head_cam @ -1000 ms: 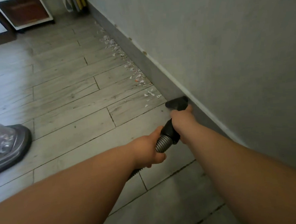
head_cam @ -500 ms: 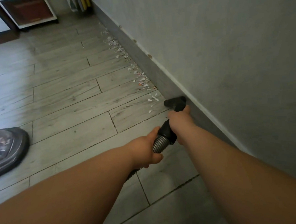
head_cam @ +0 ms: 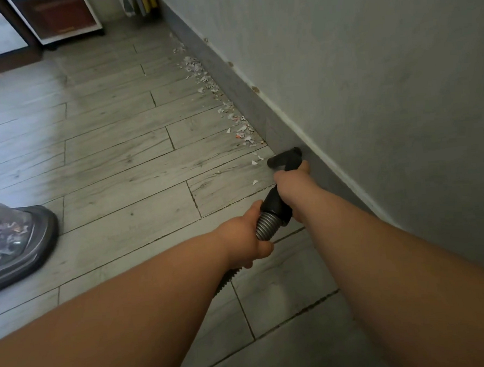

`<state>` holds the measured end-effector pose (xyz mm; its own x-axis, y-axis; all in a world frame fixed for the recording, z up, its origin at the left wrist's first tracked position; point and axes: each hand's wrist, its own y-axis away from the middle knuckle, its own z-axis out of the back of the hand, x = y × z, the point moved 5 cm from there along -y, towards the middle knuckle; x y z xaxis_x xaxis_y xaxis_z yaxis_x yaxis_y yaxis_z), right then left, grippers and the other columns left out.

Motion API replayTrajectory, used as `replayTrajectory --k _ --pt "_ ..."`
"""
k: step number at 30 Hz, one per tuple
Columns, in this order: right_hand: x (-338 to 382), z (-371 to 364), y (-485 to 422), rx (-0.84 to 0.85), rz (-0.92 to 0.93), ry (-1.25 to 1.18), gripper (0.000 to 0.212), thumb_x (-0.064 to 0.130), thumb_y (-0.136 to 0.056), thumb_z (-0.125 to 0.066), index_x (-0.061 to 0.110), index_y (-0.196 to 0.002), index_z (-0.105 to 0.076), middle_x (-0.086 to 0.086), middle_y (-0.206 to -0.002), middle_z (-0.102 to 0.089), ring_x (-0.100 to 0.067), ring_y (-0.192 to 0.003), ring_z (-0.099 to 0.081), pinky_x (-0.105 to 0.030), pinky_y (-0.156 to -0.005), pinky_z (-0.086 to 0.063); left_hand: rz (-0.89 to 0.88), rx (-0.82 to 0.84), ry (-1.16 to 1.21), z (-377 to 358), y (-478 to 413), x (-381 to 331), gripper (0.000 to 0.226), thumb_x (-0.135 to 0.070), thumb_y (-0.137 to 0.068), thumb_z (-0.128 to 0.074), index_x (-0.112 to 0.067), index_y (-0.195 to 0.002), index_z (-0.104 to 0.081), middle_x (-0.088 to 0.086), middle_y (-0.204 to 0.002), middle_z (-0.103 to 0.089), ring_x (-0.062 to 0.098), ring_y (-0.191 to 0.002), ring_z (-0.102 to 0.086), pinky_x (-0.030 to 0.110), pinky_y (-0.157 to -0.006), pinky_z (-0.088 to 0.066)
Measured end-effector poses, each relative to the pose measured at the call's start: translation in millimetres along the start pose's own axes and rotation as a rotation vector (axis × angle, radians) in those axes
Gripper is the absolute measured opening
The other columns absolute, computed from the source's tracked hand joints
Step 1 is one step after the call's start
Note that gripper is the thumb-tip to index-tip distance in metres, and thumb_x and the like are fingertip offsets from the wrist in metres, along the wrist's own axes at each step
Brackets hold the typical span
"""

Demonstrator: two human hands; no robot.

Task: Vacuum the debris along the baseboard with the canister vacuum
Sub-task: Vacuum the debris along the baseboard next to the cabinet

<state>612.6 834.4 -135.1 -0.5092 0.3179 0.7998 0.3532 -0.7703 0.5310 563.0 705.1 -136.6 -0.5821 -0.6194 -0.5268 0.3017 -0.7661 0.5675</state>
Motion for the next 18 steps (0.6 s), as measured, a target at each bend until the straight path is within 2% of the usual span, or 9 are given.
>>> replayTrajectory --k 2,4,6,10,15,18 --pt "0 -3 4 0.011 -0.049 0.018 0.067 0.017 -0.094 -0.05 0.016 -0.151 -0.013 -0.017 -0.12 -0.052 -0.036 -0.115 -0.053 -0.051 -0.1 -0.045 0.004 0.001 0.005 -1 5 1 0.088 -0.026 -0.089 -0.062 -0.038 -0.15 0.0 0.004 -0.104 -0.056 0.013 -0.062 -0.061 0.019 -0.049 -0.048" --pt "-1 -5 12 0.021 -0.137 0.027 0.07 0.017 -0.096 -0.047 0.023 -0.152 -0.006 -0.014 -0.097 -0.051 -0.034 -0.106 -0.057 -0.05 -0.095 -0.05 0.006 0.003 0.014 -2 13 2 0.087 -0.025 -0.089 -0.062 -0.038 -0.149 -0.001 0.004 -0.104 -0.055 0.013 -0.062 -0.061 0.018 -0.049 -0.048" --pt "-3 -7 21 0.027 -0.156 0.023 0.071 0.017 -0.096 -0.048 0.026 -0.152 -0.007 -0.014 -0.098 -0.05 -0.033 -0.104 -0.057 -0.052 -0.094 -0.05 0.002 0.001 0.008 -3 22 3 0.086 -0.026 -0.089 -0.062 -0.037 -0.149 -0.002 0.004 -0.104 -0.055 0.014 -0.062 -0.062 0.021 -0.052 -0.051" --pt "-15 -7 44 0.024 -0.181 -0.002 0.071 0.021 -0.096 -0.05 0.029 -0.152 -0.007 -0.016 -0.116 -0.052 -0.035 -0.107 -0.056 -0.054 -0.095 -0.049 0.016 0.013 -0.023 -10 45 8 0.086 -0.027 -0.088 -0.063 -0.038 -0.148 -0.003 0.006 -0.104 -0.057 0.017 -0.064 -0.065 0.026 -0.06 -0.055" --pt "-29 3 64 0.046 -0.191 -0.021 0.067 0.02 -0.098 -0.047 0.028 -0.153 -0.008 -0.012 -0.096 -0.048 -0.032 -0.099 -0.055 -0.049 -0.093 -0.05 0.022 0.005 -0.069 -23 65 6 0.085 -0.027 -0.087 -0.062 -0.037 -0.148 -0.004 0.006 -0.105 -0.057 0.018 -0.066 -0.065 0.028 -0.062 -0.055" --pt "-36 0 70 0.085 -0.21 -0.077 0.071 0.019 -0.097 -0.048 0.032 -0.154 -0.007 -0.012 -0.098 -0.049 -0.033 -0.099 -0.056 -0.053 -0.093 -0.05 0.042 -0.006 -0.106 -27 72 5 0.086 -0.027 -0.087 -0.062 -0.037 -0.149 -0.003 0.007 -0.106 -0.056 0.02 -0.068 -0.064 0.031 -0.065 -0.057"
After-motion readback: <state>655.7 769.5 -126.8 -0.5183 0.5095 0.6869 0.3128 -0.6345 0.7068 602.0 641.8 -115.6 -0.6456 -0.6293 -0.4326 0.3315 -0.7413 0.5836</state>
